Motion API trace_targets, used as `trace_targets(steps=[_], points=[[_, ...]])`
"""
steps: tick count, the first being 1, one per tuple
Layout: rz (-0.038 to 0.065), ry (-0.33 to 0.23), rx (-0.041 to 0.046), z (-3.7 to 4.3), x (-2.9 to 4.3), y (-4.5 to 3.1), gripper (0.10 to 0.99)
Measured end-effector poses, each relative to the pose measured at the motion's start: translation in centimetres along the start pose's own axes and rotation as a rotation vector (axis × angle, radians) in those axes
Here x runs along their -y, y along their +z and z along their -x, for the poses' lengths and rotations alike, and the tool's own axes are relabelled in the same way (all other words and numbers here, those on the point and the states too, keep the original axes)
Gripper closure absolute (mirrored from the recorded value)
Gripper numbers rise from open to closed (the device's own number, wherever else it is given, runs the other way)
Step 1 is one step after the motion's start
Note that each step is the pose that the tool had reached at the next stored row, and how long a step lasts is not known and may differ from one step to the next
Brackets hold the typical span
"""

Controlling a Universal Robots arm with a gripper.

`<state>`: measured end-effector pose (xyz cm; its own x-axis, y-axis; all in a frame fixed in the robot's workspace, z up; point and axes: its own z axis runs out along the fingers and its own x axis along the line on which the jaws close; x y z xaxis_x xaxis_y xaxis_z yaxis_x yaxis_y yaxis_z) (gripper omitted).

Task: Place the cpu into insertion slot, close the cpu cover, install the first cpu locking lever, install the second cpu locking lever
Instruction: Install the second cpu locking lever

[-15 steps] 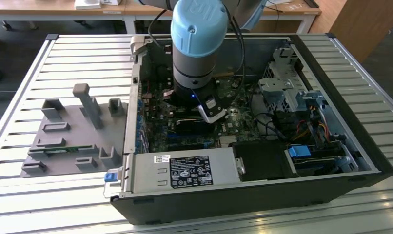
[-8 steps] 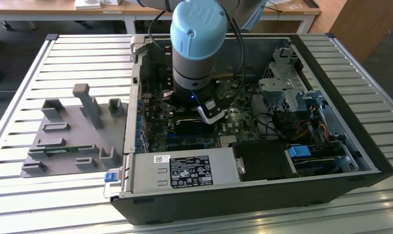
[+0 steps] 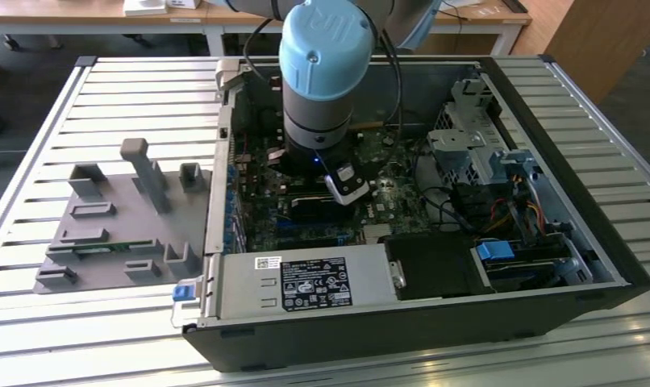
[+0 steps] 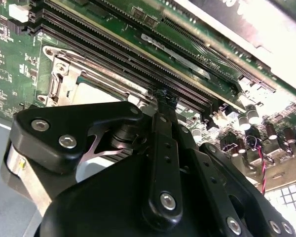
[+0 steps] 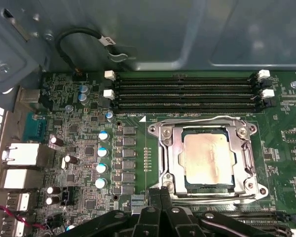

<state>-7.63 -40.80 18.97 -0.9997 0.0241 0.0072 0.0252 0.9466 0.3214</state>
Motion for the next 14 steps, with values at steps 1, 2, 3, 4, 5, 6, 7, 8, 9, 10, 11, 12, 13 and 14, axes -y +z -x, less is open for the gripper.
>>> trace_targets(steps=[1,2,3,4,5,6,7,8,9,10,11,12,13,14], points=[[0.000,0.000,-0.0001,-0.03,-0.04,0.03,0.980],[0.001,0.000,-0.0002,-0.06,-0.09,0.07,0.980],[0.001,0.000,-0.0002,-0.09,-0.15,0.12,0.980],[0.001,0.000,-0.0002,-0.12,-0.21,0.18,0.980],[0.002,0.000,-0.0001,-0.15,-0.26,0.24,0.980],[0.002,0.000,-0.0001,-0.17,-0.29,0.31,0.980],[0.002,0.000,-0.0001,-0.20,-0.30,0.36,0.980],[0.002,0.000,-0.0002,-0.22,-0.30,0.37,0.980],[0.002,0.000,-0.0003,-0.23,-0.30,0.37,0.980],[0.002,0.000,-0.0003,-0.25,-0.30,0.38,0.980],[0.002,0.000,-0.0002,-0.25,-0.30,0.37,0.980],[0.002,0.000,-0.0001,-0.26,-0.31,0.36,0.980],[0.000,0.000,0.0000,-0.26,-0.32,0.35,0.980],[-0.005,0.000,0.0000,-0.28,-0.32,0.33,0.980]])
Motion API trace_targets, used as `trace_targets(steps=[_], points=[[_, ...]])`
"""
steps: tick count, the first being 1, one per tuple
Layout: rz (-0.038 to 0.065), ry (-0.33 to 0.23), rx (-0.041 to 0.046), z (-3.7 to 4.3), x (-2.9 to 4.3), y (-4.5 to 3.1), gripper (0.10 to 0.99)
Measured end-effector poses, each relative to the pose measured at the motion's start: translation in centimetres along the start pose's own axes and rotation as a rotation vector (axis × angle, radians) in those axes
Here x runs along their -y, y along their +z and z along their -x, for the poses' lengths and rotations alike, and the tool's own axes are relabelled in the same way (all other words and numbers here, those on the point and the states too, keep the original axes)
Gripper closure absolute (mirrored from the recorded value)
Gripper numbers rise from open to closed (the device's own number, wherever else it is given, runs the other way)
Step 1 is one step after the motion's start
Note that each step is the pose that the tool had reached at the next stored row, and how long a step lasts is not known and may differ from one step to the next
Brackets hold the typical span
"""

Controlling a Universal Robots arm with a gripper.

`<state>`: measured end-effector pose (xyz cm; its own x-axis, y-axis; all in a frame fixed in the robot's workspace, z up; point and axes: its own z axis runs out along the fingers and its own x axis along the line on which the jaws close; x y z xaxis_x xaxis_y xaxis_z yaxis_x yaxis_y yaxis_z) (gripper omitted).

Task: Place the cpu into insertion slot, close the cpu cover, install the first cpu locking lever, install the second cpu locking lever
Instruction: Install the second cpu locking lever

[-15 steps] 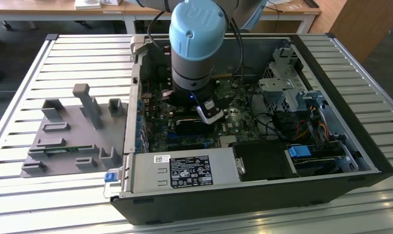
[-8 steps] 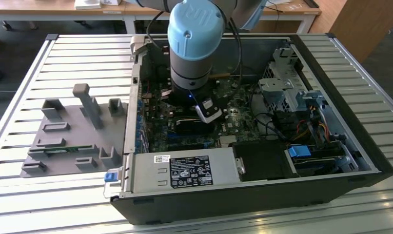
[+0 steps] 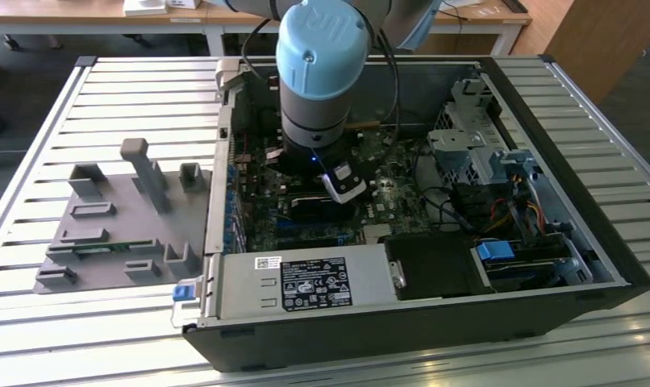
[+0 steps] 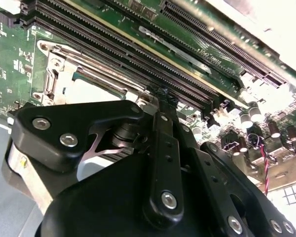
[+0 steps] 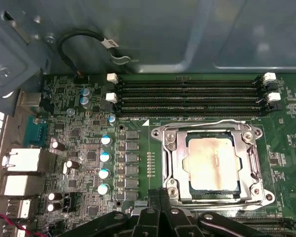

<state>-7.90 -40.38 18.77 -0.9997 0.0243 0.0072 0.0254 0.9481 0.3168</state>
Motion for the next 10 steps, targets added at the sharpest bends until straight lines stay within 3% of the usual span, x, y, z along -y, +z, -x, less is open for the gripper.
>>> trace_targets(steps=[2,10], points=[[-0.009,0.000,0.0002,-0.03,-0.01,-0.06,0.980],[-0.009,0.000,0.0002,-0.09,-0.28,-0.87,0.980]])
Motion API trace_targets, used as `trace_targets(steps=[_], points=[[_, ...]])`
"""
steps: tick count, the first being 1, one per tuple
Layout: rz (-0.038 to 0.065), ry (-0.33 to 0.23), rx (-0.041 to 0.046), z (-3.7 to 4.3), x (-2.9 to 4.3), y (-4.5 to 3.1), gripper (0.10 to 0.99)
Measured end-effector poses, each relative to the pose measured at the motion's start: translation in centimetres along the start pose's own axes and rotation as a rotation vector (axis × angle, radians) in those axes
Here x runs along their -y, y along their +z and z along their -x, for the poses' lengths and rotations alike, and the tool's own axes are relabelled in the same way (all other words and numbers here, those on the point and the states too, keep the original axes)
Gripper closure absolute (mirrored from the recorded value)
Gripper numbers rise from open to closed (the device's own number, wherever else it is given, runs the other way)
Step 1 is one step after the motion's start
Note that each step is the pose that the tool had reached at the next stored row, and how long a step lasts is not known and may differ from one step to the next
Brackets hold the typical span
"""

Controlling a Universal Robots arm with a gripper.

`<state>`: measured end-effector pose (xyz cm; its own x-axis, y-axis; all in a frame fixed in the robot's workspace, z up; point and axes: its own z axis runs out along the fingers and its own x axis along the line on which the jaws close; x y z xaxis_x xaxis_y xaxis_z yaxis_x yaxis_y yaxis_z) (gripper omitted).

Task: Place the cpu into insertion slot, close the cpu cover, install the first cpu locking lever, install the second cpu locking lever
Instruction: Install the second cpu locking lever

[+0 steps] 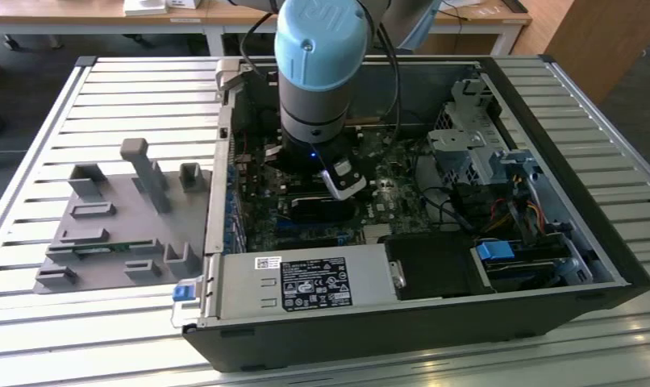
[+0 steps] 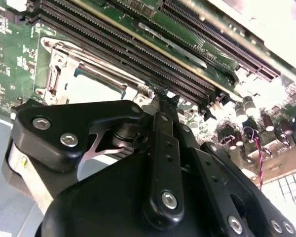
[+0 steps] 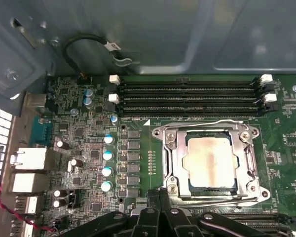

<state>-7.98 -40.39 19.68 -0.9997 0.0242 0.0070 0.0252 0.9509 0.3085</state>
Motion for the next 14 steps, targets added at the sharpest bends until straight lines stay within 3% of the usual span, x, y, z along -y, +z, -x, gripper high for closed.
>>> trace_targets(steps=[3,11,14], points=[[0.000,0.000,0.0000,-0.01,-0.19,-0.59,0.980],[0.000,0.000,-0.0001,-0.03,-1.02,-3.08,0.980],[0.000,0.000,0.0001,-0.02,-1.13,-3.32,0.980]])
